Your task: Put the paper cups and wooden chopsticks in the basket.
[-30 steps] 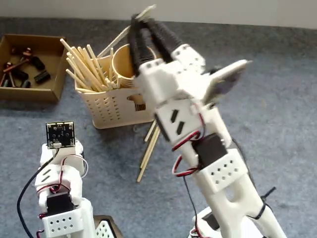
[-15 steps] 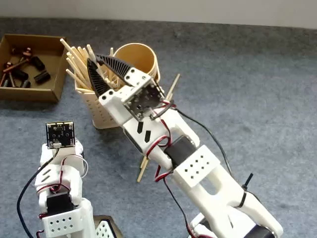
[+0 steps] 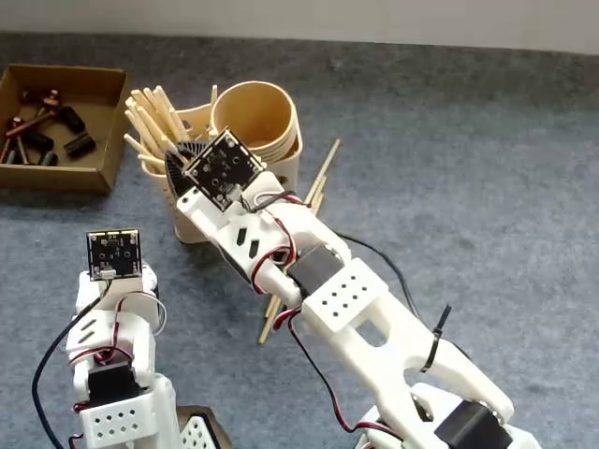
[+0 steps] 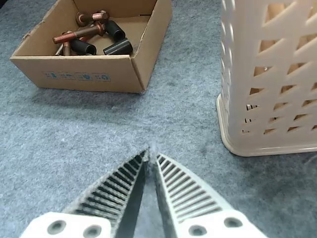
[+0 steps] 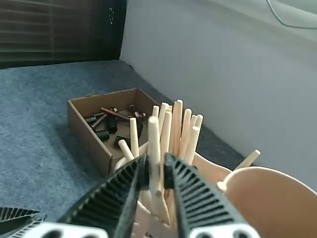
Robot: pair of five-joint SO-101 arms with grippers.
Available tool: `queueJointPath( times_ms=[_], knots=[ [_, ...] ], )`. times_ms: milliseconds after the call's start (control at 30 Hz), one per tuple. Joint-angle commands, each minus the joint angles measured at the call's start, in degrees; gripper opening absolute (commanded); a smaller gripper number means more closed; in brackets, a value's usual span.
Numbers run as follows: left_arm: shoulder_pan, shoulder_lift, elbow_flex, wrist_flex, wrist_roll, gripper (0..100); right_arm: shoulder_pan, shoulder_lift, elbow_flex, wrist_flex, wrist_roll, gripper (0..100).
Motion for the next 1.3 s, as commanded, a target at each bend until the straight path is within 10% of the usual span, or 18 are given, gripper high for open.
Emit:
queueJointPath(
  times_ms=[0,800,1267],
  knots=[
    [-0.8,-0.7,1.1,-1.4,-0.4,1,1.9,-0.1,0.7,1.6,-1.0,20.8],
    [-0.7,-0.7,1.1,-1.4,-0.4,1,3.8,-30.2,-2.7,23.7,-5.7,22.8],
    [-0.7,-0.7,1.1,-1.4,-0.4,1,20.9,-31.3,-13.5,48.6,-23.1,22.8]
  ],
)
